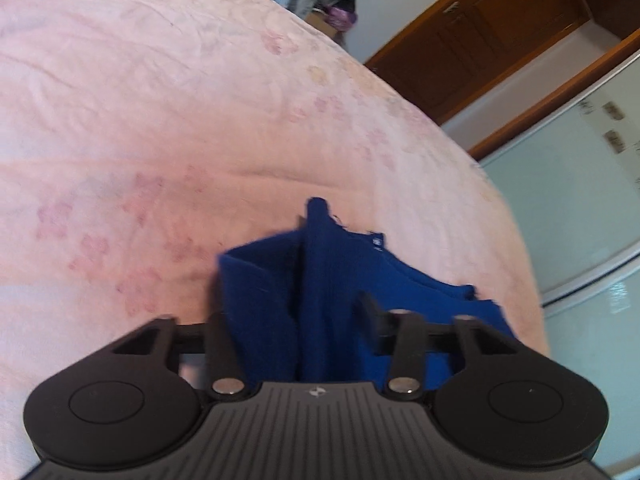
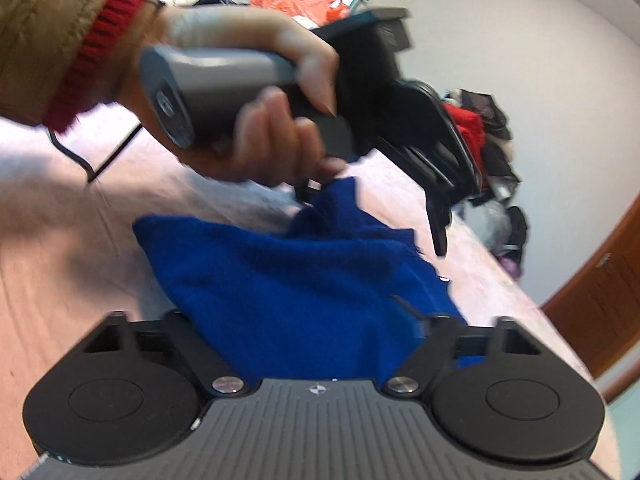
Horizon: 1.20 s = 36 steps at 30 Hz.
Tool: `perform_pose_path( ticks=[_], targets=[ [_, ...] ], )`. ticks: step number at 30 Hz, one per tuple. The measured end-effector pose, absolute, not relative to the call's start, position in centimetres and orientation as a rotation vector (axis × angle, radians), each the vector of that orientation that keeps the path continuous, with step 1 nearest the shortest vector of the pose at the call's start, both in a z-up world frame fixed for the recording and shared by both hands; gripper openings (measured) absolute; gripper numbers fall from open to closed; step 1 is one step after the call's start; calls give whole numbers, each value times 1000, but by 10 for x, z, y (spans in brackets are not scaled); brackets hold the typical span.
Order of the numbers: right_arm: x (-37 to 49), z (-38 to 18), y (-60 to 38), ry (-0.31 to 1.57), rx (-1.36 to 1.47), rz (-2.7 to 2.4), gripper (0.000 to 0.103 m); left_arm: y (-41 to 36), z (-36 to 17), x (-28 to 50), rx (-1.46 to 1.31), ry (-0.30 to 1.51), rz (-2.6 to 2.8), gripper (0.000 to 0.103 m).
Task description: Fold small clothes
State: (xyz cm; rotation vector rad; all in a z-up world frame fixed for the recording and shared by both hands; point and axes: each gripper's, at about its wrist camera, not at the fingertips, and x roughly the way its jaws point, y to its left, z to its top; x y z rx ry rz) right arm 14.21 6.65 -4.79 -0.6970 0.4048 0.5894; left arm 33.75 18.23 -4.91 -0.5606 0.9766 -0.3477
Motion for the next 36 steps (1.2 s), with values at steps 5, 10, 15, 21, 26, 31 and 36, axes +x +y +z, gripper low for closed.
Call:
perform_pose_path(
  ticks=[5,10,15,21,26,31,36],
  targets=[
    [139,-48,64,390,-680,601,15,174,-45,333,-505,947,-310,18],
    [148,-21,28,411,-439,640,12,154,-23,323,-419,897,-267,16],
    [150,-1,-21,425,-190,646,12,131,11,311,-392,834,-262,16],
    [150,9,-90,426,-5,603,11,89,45,301,-377,782,-293,11],
    [142,6,-138,421,73,548,6,42,53,301,-298,778,-318,9],
    [144,-7,-169,451,123,516,6,10,44,303,-231,807,-304,8],
    [146,-25,-179,504,168,549,6,11,36,312,-242,856,-282,8]
  ],
)
